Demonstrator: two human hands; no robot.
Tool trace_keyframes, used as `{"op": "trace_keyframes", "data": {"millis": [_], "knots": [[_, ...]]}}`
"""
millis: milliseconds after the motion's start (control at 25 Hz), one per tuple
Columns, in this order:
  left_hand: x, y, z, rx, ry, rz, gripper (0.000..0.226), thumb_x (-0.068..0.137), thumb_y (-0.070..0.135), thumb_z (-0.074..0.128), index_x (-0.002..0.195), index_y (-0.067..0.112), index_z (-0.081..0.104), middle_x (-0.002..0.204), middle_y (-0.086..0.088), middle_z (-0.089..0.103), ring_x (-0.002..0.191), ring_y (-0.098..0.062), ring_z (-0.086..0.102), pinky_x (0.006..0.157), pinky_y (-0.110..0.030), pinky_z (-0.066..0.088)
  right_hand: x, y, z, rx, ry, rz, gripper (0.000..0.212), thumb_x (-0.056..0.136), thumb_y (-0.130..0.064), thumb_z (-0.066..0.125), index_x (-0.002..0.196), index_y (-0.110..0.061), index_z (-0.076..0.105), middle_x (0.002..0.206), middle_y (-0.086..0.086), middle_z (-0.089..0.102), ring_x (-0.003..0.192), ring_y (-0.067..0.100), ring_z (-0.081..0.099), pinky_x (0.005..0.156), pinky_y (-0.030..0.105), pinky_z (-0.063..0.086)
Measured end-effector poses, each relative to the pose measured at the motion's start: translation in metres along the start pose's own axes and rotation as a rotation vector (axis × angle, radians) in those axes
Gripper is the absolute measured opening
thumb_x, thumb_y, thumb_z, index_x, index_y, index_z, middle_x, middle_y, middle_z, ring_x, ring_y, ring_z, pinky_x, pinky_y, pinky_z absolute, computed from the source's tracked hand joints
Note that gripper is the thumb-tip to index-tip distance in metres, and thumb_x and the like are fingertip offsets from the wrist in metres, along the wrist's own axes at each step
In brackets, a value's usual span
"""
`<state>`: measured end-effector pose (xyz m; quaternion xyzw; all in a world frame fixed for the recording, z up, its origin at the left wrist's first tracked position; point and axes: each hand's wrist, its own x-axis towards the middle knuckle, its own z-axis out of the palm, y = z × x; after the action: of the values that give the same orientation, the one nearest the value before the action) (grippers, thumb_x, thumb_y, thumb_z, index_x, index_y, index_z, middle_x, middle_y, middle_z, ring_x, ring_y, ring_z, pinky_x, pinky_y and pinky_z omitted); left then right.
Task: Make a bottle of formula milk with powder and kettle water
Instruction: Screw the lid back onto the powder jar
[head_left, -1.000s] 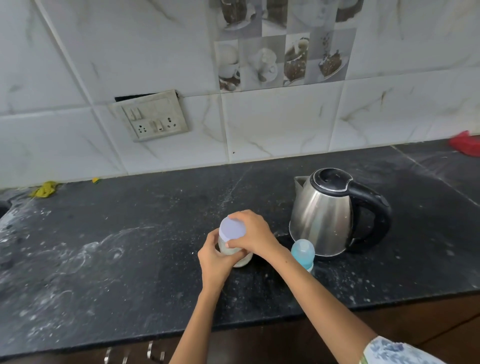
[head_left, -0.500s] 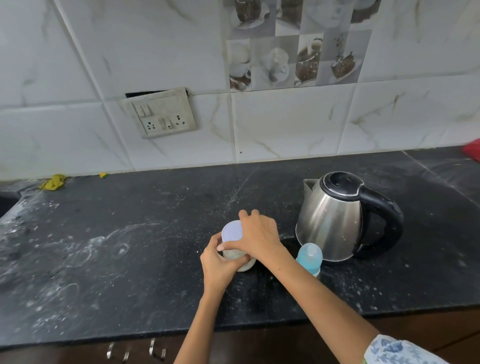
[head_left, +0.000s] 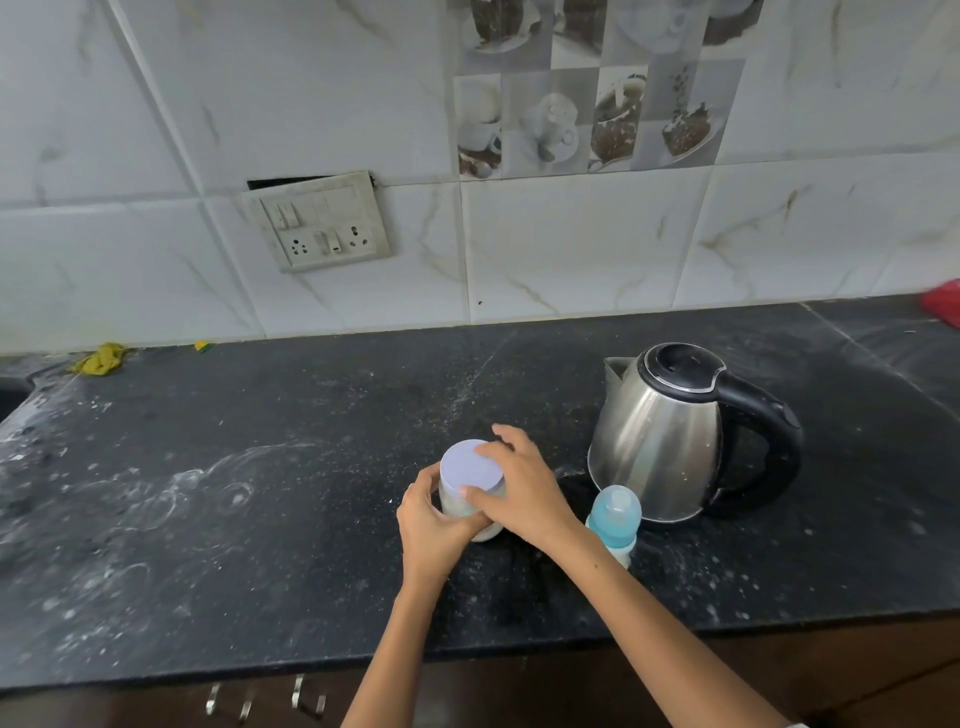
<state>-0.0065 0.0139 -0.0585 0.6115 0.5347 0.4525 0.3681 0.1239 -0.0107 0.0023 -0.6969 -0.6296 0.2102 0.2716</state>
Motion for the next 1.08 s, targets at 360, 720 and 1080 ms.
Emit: {"op": "trace_keyframes", "data": {"millis": [360, 720, 1080], "knots": [[0.001, 0.002, -0.002, 0.026, -0.021, 0.003, 0.068, 0.046, 0.04, 0.08, 0.109, 0.031, 0.058, 0.102, 0.011, 0.066, 0.098, -0.01, 0.06, 0.08, -0.031, 0.052, 0.011, -0.001, -0.004, -0.05, -0.202, -0.028, 0.067, 0.084, -0.036, 0.07, 0.143, -0.017, 0.043, 0.156, 0.002, 0.022, 0.139, 0.024, 0.032, 0.109, 0.038, 0.037], [-0.01, 0.007, 0.0, 0.03, 0.017, -0.023, 0.058, 0.061, 0.044, 0.068, 0.114, 0.023, 0.058, 0.102, 0.008, 0.067, 0.097, -0.014, 0.061, 0.087, -0.047, 0.051, -0.005, -0.014, 0.028, -0.2, -0.008, 0.015, 0.061, 0.096, -0.038, 0.053, 0.149, -0.014, 0.032, 0.155, 0.015, 0.022, 0.136, 0.033, 0.034, 0.106, 0.042, 0.04], [-0.01, 0.016, -0.004, 0.153, 0.015, 0.104, 0.093, 0.055, 0.057, 0.083, 0.132, 0.021, 0.047, 0.135, 0.001, 0.056, 0.123, -0.02, 0.05, 0.105, -0.053, 0.039, -0.059, 0.039, -0.088, -0.226, -0.004, -0.065, 0.046, 0.088, -0.036, 0.068, 0.128, -0.015, 0.06, 0.128, 0.0, 0.058, 0.114, 0.019, 0.057, 0.094, 0.032, 0.045]]}}
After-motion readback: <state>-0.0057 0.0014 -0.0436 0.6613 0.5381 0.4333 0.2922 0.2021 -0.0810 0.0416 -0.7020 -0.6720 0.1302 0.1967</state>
